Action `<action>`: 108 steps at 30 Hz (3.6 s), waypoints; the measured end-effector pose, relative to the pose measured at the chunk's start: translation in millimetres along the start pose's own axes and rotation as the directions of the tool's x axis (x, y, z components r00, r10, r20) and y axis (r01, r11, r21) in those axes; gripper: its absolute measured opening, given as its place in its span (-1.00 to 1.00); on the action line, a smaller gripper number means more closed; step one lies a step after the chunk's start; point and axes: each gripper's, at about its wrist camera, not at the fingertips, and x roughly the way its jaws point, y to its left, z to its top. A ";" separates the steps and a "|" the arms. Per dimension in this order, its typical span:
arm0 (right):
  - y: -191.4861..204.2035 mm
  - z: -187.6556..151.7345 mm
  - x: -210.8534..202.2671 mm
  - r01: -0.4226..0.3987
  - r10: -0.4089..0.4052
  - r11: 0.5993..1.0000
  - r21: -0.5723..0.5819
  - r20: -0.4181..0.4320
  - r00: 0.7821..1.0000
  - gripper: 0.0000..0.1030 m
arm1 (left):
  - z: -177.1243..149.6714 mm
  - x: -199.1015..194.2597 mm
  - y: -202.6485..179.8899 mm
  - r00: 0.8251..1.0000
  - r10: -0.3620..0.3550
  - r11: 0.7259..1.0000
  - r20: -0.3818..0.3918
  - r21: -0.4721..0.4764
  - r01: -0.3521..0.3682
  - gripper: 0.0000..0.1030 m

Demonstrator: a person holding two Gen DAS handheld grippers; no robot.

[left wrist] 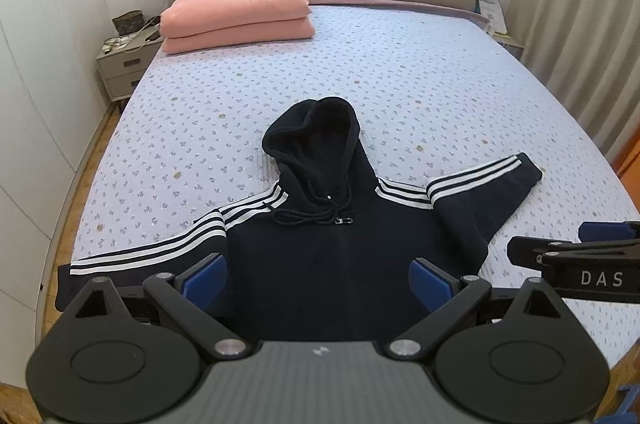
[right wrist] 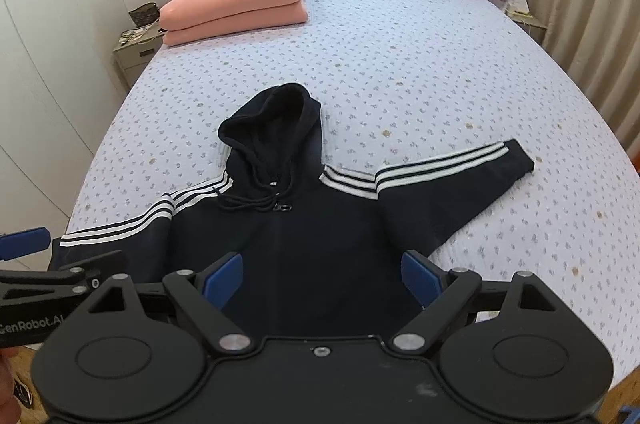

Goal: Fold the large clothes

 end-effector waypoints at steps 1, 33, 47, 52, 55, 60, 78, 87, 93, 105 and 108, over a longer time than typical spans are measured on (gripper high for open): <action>-4.1 3.0 1.4 -0.003 0.003 1.000 -0.002 -0.002 1.000 0.99 | 6.0 6.1 9.4 1.000 -0.005 1.000 -0.007 -0.002 0.005 0.93; -54.4 40.9 51.7 -0.087 0.083 0.996 -0.035 -0.097 0.992 0.99 | 33.8 44.8 -37.3 0.993 0.089 0.996 -0.084 0.020 -0.087 0.93; -60.8 44.8 74.3 -0.114 0.105 0.992 -0.053 -0.141 0.984 0.99 | 33.0 64.1 -41.7 0.985 0.108 0.993 -0.133 -0.020 -0.112 0.93; -65.2 48.1 81.8 -0.117 0.107 0.991 -0.058 -0.150 0.983 0.99 | 35.2 72.4 -47.7 0.984 0.107 0.993 -0.143 -0.026 -0.112 0.93; -68.9 48.9 86.7 -0.117 0.107 0.991 -0.059 -0.156 0.982 0.99 | 36.2 78.1 -50.1 0.983 0.105 0.993 -0.149 -0.029 -0.110 0.93; -76.5 47.8 99.9 -0.116 0.105 0.992 -0.053 -0.180 0.978 0.99 | 37.5 91.5 -55.7 0.979 0.108 0.993 -0.170 -0.030 -0.115 0.93; -241.9 44.4 210.6 0.038 -0.034 0.992 0.118 -0.036 0.999 0.98 | 35.9 193.6 -113.8 0.984 0.039 0.997 -0.171 -0.060 -0.050 0.77; -392.3 76.8 326.1 0.111 -0.115 0.922 0.370 -0.011 0.993 0.92 | 40.0 276.8 -152.0 0.990 0.010 0.998 -0.144 -0.056 -0.018 0.51; -444.6 80.5 388.1 0.147 -0.141 0.848 0.509 -0.051 0.989 0.92 | 44.0 321.4 -165.4 0.988 0.015 0.999 -0.155 -0.033 -0.020 0.22; -438.3 81.8 360.1 0.077 -0.129 0.900 0.430 0.093 0.987 -0.68 | 46.8 365.0 -174.0 0.981 -0.009 1.000 -0.195 -0.006 0.008 0.21; -443.4 70.6 295.2 0.177 -0.262 0.895 0.409 0.162 0.951 -0.68 | 50.3 366.4 -186.7 0.983 -0.039 0.999 -0.179 0.012 0.042 0.24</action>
